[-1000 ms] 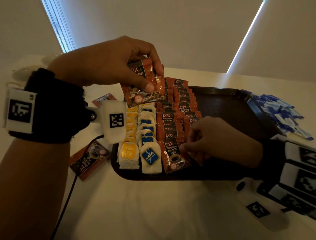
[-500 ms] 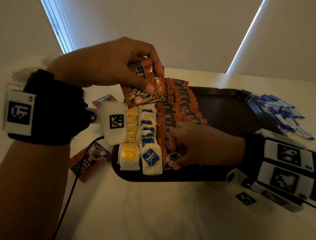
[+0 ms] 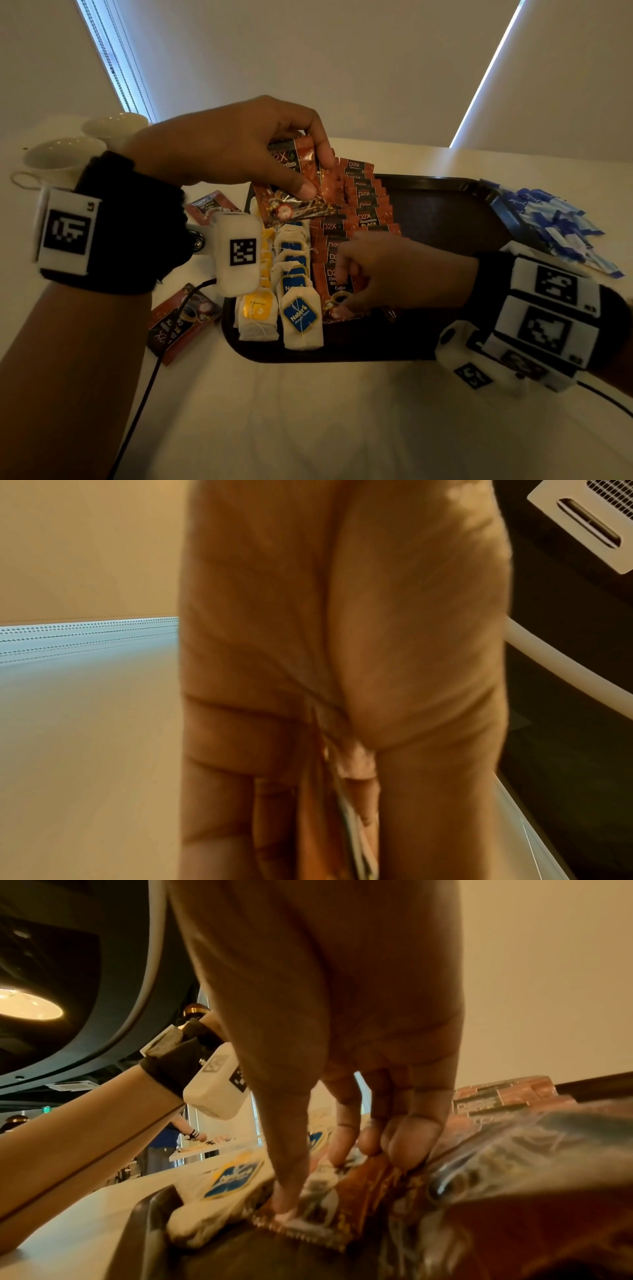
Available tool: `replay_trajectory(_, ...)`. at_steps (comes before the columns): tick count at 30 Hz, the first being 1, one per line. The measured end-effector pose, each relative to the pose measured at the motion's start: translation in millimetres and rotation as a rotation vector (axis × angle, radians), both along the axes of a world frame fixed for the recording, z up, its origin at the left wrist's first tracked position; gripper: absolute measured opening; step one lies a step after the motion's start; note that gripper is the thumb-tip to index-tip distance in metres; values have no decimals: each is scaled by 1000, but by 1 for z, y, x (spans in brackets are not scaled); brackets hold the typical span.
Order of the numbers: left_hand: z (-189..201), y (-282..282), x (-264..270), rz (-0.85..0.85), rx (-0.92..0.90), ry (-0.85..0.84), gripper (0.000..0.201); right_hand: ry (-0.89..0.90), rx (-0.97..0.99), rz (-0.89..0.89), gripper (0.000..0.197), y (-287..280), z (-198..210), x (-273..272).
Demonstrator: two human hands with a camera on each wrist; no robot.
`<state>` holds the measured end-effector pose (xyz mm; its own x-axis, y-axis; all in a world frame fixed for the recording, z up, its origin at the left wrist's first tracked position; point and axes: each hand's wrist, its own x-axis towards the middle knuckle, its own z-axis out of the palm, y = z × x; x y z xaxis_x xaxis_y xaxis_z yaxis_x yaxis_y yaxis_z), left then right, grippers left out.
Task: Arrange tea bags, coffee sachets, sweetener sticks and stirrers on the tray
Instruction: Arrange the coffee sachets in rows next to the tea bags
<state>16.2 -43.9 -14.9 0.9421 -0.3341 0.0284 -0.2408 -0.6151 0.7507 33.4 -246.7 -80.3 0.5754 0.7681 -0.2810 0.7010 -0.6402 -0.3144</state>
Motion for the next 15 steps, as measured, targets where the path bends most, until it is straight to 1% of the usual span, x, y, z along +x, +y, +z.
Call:
replay_trajectory(2,-1,-3,0,-16,-3,4,39,26,48,-44,37,-1,7,1)
replay_trajectory(4,-1,-6,1,-33,-12,11,37,36,155,-128,34,-3,17,1)
replay_trajectory(6,-1,-9,1,-47,-18,14,35,21,338,-237,30,-5,28,-1)
replay_trajectory(8,-2,-12,1,-53,-6,4,35,-31,562,-330,31,-5,33,-5)
replay_trajectory(10,-2,-17,1,-66,13,-1,35,-26,734,-369,30,-3,33,-8)
replay_trajectory(13,-5,-22,2,-75,14,-31,27,-69,790,-379,37,0,26,-9)
replay_trajectory(15,-6,-24,5,-49,-2,-71,25,-63,863,-397,40,1,24,-9)
